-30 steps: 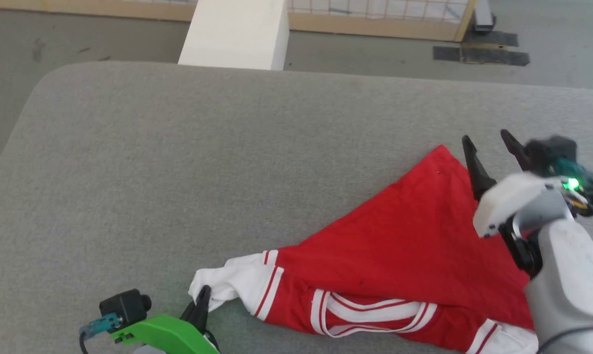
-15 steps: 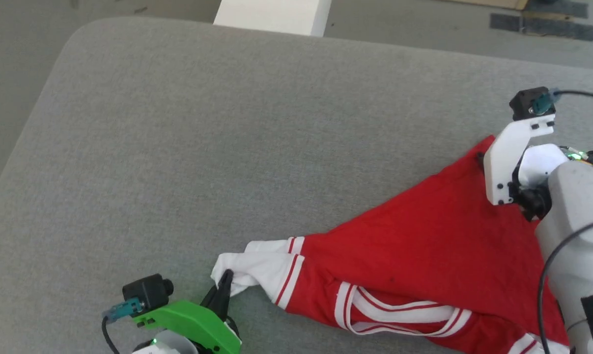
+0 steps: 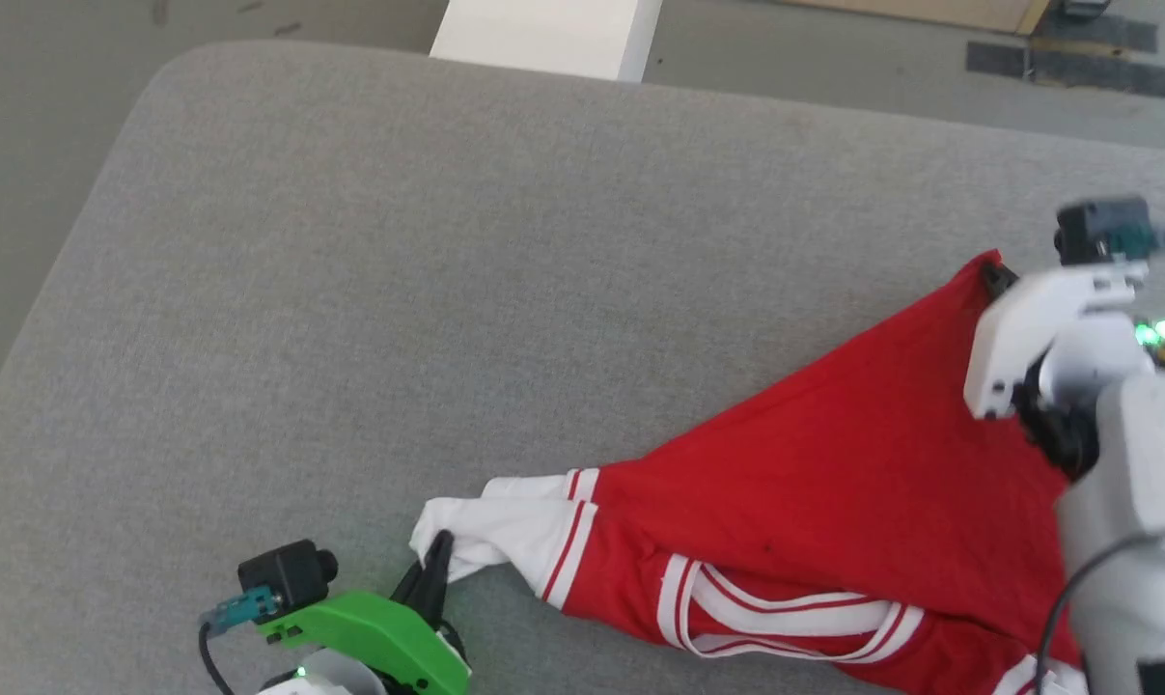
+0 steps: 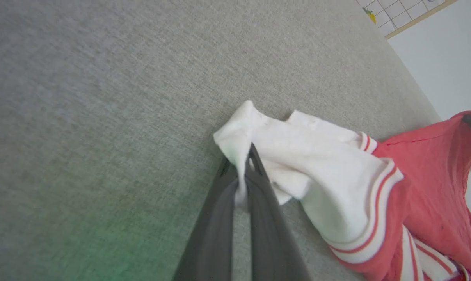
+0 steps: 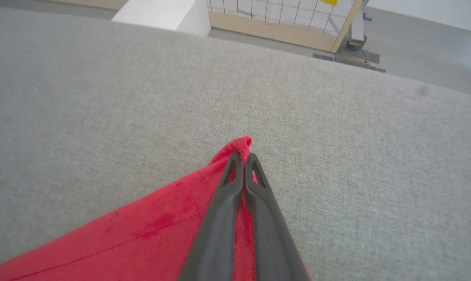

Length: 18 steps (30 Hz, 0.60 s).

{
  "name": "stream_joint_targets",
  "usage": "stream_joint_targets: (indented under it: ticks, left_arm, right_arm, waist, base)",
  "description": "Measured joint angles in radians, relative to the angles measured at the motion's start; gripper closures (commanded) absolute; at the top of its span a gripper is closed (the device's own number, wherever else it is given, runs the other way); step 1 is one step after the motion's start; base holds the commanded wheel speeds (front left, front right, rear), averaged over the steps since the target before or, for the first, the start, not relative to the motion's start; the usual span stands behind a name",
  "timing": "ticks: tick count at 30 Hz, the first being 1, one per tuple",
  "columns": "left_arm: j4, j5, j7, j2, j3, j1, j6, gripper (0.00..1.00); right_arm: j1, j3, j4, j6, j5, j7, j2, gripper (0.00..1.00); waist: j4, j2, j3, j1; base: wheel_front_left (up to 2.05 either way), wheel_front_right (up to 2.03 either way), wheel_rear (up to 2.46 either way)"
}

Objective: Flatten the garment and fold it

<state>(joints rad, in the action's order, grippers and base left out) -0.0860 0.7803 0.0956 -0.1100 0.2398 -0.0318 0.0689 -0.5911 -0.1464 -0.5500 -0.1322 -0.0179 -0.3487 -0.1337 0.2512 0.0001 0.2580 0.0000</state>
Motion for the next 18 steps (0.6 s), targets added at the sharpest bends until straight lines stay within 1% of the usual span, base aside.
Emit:
stream_joint_targets:
  ticks: [3, 6, 8, 12, 15, 18]
  left_arm:
    - [0.003, 0.0, 0.002, -0.018, -0.002, -0.013, 0.004, 1.0]
    - [0.014, 0.0, 0.01, -0.028, -0.007, -0.033, 0.016, 1.0]
    - [0.024, 0.0, 0.013, -0.034, -0.009, -0.043, 0.022, 1.0]
    - [0.05, -0.001, 0.013, -0.048, -0.016, -0.054, 0.035, 1.0]
    - [0.064, -0.011, 0.003, -0.053, -0.025, -0.056, 0.04, 1.0]
    - [0.077, -0.027, -0.022, -0.064, -0.032, -0.056, 0.046, 1.0]
  right_arm:
    - [0.105, -0.045, 0.079, 0.0, -0.034, 0.158, 0.048, 1.0]
    - [0.22, -0.067, 0.146, 0.0, -0.077, 0.27, 0.078, 1.0]
    - [0.295, -0.079, 0.191, 0.0, -0.102, 0.323, 0.083, 1.0]
    - [0.442, -0.079, 0.272, 0.0, -0.206, 0.384, 0.083, 1.0]
    - [0.53, -0.069, 0.333, 0.0, -0.218, 0.399, 0.085, 1.0]
    - [0.593, -0.07, 0.398, 0.0, -0.217, 0.391, 0.084, 1.0]
  waist:
    - [-0.016, 0.0, -0.028, 0.0]
    - [-0.039, -0.0001, -0.055, 0.0]
    - [-0.056, -0.0001, -0.071, 0.0]
    - [-0.096, 0.0, -0.103, 0.0]
    - [-0.126, 0.0, -0.123, 0.0]
    - [-0.156, 0.0, -0.142, 0.0]
  base:
    - [0.0, 0.0, 0.0]
    - [0.0, 0.0, 0.0]
    - [0.0, 0.0, 0.0]
    - [0.0, 0.0, 0.0]
    - [0.0, 0.0, 0.0]
    - [0.0, 0.0, 0.0]
